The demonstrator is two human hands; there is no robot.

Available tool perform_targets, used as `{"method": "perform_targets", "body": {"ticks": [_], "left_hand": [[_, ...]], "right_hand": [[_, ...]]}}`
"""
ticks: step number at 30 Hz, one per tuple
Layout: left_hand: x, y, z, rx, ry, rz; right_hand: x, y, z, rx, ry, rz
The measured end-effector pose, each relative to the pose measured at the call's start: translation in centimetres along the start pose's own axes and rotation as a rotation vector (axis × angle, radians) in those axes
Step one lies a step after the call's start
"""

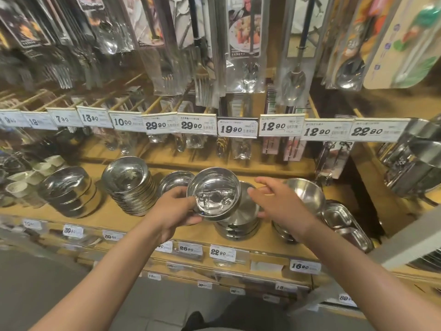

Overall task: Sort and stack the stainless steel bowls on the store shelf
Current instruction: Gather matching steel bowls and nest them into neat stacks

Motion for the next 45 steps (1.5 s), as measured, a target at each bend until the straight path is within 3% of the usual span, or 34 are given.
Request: {"method": "perform_targets", "body": {"ticks": [5,10,13,19,35,41,45], "left_hand": [[-0.6,2.1,0.6,-0.016,0.052,0.042],[-3.2,3.2,0.4,-0.008,0.036,0.025],[-5.5,3.0,0.0,0.053,0.028,-0.057],[-10.8,2.2,-0.9,0.106,-0.035,-0.013],[-40.8,-6.0,-4.8,0.082,0.001,-0.126],[-43.0,-8.0,-4.0,0.032,-0.065,-0.01],[-42.0,-9.4,-3.3,-0.021,-0.068,0.101]], "right_hand": [[4.3,-0.9,-0.2,0.055,-0.234,0.182],[6.1,-2.2,0.3,0.138,-0.293,0.133],[7.2,-2.7,1.3,0.133,-0.292,0.178],[11.1,-4.0,4.6,0.059,-0.223,0.327],[39.8,-14.0,15.5,0.12,-0.315,0.225],[42.3,-12.3,14.4,0.19,-0.269,0.072],[41.7,-10.7,12.7,0.231,-0.395,-0.038]]}}
Point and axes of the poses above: each hand's wrist, its own y-axis away from the middle knuckle, its own x-axis out of the palm, z = x × y, the point moved 2 cm from there along -y, towards the middle knuckle, and after that the axes turned 6 degrees about -x, right-handed, at the moved point
